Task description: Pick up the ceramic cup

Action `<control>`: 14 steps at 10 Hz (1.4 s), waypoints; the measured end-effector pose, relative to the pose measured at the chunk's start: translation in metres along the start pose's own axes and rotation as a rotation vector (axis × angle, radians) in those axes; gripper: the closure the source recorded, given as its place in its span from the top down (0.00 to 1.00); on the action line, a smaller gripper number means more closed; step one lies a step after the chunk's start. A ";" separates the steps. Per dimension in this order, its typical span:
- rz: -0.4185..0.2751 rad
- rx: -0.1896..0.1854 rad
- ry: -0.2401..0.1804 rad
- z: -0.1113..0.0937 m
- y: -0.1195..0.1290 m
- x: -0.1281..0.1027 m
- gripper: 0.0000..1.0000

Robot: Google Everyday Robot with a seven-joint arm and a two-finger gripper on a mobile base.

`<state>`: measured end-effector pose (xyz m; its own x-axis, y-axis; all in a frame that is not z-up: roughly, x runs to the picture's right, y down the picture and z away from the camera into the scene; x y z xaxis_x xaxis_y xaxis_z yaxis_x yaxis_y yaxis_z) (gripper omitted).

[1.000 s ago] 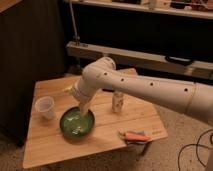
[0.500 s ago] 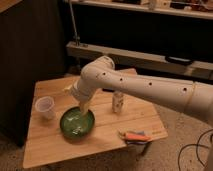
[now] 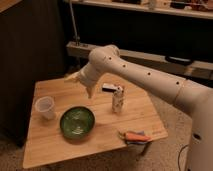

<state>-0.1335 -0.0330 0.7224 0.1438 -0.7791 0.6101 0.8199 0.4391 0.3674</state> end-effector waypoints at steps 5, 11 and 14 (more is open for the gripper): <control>-0.170 -0.009 -0.031 0.001 -0.010 0.015 0.80; -0.337 0.025 -0.091 0.083 -0.072 -0.041 0.80; -0.345 -0.030 -0.136 0.122 -0.053 -0.046 0.80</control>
<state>-0.2513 0.0343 0.7600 -0.2173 -0.8115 0.5425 0.8236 0.1459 0.5481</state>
